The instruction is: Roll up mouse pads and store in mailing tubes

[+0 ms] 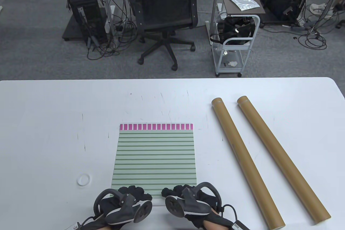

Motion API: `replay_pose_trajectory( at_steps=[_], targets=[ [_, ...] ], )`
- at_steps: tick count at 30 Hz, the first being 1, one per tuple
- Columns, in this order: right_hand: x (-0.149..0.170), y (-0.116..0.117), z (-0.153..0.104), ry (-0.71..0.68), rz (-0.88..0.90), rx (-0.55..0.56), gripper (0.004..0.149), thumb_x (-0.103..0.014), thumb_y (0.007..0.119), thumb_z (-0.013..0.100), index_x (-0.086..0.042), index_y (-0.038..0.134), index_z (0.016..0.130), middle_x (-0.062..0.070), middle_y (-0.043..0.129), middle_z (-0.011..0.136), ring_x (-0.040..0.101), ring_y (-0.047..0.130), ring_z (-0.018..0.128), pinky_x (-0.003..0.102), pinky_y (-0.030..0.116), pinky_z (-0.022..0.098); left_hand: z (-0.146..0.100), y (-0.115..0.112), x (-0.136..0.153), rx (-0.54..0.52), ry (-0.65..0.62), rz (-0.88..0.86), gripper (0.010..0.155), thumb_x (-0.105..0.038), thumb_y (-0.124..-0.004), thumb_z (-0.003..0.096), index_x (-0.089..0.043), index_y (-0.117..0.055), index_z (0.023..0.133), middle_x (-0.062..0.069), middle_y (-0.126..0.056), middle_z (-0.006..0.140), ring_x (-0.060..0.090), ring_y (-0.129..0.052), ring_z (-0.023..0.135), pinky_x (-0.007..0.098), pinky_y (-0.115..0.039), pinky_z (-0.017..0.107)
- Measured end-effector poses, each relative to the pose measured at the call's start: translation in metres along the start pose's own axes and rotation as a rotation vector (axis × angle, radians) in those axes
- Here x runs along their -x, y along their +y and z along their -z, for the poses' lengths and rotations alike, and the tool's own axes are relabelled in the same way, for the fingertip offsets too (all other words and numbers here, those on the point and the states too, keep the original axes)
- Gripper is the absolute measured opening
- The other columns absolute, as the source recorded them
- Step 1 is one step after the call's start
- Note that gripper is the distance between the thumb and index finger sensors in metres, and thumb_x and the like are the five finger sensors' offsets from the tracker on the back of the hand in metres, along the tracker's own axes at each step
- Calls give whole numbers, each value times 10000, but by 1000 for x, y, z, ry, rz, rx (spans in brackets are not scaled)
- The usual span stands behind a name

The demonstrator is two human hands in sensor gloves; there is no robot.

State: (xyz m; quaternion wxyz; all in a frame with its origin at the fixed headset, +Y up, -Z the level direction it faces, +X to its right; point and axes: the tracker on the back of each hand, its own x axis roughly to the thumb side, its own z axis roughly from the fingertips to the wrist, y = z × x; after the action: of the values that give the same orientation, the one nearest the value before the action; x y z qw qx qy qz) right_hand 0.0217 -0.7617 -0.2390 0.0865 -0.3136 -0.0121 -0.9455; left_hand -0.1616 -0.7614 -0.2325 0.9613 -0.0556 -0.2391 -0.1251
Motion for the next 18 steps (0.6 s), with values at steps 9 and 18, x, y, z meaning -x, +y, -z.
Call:
replay_pose_trajectory(
  at_steps=[9,18],
  targets=[
    [0,-1,2,2,-17,-21,529,-430,764,400,-301,675,904,-22,796,845,178,869,646,352,791,537,7,-4,13,39,52,-71,417,-444,-672,459,-473,-732,871,-170,-864,839,78,-937,718,205,-837,558],
    [-3,-1,5,6,-64,-22,473,-341,703,429,-284,697,898,-19,843,820,182,903,628,342,811,513,-3,-2,15,11,-24,-70,513,-538,-735,404,-463,-686,909,-135,-764,976,139,-866,899,332,-793,695]
  ],
)
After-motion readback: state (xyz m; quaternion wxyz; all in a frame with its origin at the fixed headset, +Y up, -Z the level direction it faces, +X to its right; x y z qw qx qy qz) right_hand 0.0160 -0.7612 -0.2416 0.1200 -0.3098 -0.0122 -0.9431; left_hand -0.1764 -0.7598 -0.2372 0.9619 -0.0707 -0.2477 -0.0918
